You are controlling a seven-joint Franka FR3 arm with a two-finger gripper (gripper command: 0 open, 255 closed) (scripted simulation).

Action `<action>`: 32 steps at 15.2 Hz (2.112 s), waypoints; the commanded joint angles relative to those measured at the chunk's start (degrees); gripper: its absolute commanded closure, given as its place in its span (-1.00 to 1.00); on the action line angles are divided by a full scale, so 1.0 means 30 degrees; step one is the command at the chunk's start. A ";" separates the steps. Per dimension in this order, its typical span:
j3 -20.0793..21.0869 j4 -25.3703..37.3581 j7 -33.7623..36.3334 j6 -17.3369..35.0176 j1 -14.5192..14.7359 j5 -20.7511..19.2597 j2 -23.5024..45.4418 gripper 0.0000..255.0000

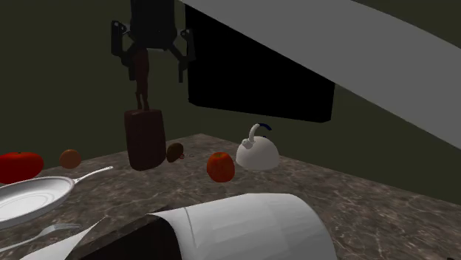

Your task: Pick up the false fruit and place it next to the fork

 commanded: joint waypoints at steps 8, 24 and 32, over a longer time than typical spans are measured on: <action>-0.1443 -0.0471 -0.1377 0.3130 -0.0536 -0.0864 0.3222 -1.00; -0.4426 0.2629 -0.4607 0.8743 -0.1462 -0.0903 1.3158 -1.00; -0.4964 0.4043 -0.5684 1.0330 -0.1855 -0.0177 1.6563 -1.00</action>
